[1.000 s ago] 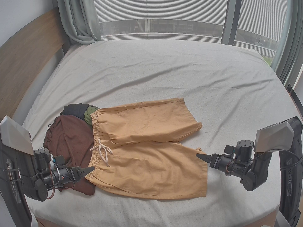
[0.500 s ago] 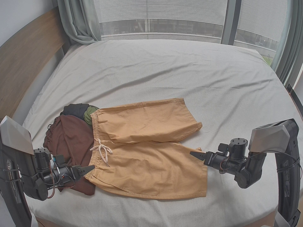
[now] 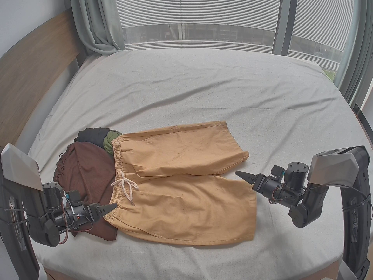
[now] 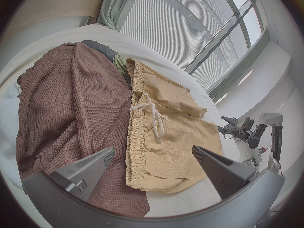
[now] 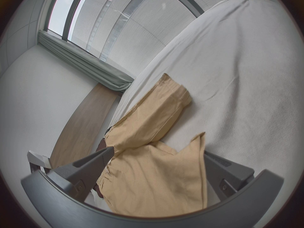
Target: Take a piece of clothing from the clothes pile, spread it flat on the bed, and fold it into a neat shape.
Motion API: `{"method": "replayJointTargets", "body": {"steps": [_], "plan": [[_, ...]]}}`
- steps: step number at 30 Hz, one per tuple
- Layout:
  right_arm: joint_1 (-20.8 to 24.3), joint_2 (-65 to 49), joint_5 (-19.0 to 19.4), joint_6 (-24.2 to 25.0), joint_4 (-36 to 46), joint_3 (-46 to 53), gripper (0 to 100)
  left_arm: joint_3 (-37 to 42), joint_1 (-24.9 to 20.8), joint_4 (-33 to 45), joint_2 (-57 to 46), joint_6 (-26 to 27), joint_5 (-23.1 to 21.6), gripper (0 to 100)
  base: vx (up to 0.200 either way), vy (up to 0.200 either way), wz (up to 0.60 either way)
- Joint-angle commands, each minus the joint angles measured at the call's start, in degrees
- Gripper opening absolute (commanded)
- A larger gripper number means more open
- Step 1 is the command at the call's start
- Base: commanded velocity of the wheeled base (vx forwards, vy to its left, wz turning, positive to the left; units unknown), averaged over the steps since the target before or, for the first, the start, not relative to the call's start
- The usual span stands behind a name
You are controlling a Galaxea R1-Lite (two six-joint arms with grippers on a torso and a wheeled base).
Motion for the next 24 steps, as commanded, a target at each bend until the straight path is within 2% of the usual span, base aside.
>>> {"method": "replayJointTargets", "body": {"steps": [1, 24], "plan": [[-1.36, -1.05, 0.02, 0.16, 0.03, -0.32, 100, -0.14, 0.01, -0.02, 0.39, -0.02, 0.0, 100, 0.0, 0.0, 0.0], [-2.59, 3.87, -0.42, 0.16, -0.06, -3.13, 100, -0.57, 0.1, -0.1, 0.65, 0.07, 0.0, 100, 0.0, 0.0, 0.0]]}}
